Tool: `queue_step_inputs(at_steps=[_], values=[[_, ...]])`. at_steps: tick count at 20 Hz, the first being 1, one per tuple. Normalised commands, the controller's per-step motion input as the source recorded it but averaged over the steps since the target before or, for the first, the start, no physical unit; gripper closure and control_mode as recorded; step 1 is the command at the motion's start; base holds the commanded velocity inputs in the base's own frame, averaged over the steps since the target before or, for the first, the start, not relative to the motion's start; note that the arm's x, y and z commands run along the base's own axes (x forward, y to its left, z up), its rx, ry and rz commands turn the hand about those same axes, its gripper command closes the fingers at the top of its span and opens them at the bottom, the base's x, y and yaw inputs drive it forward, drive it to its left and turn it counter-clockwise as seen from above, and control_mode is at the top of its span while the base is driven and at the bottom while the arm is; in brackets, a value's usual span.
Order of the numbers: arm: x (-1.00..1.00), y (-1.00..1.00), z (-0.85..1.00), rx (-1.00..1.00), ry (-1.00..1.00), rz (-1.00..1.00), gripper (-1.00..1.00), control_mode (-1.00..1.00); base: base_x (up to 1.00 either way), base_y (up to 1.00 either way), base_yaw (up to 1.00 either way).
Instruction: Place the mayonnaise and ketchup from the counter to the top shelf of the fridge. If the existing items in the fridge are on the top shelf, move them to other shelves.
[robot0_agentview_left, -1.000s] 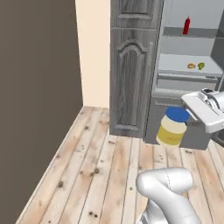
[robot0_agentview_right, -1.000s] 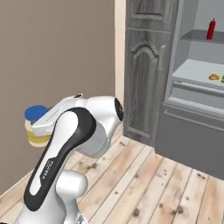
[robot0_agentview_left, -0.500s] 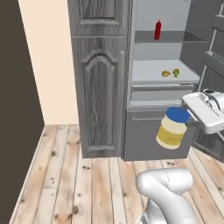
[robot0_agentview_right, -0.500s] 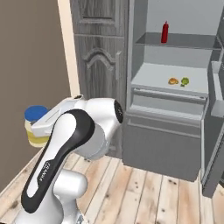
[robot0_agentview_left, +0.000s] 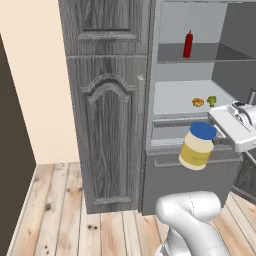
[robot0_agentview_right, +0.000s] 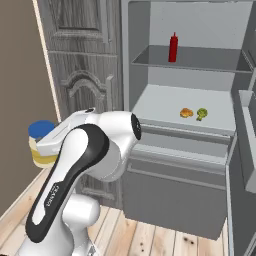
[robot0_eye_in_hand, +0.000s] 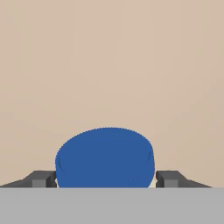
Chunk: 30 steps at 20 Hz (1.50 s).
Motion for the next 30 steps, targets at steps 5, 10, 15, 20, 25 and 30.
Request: queue_step_inputs(at_steps=[5,10,15,20,25,30], values=[[0.00,0.00,0.00,0.00,0.00,0.00,1.00,1.00,1.00,-0.18,-0.13],[0.00,0.00,0.00,0.00,0.00,0.00,1.00,1.00,0.79,-0.80,-0.19],[0.00,0.00,0.00,0.00,0.00,0.00,1.00,1.00,0.54,-0.51,-0.13],[0.00,0.00,0.00,0.00,0.00,0.00,1.00,1.00,0.21,0.01,0.00],[0.06,0.00,0.08,0.00,-0.01,-0.05,1.00,-1.00,0.27,0.04,-0.07],[0.41,-0.08,0.55,0.07,-0.07,-0.50,1.00,-1.00,0.00,0.00,0.00]])
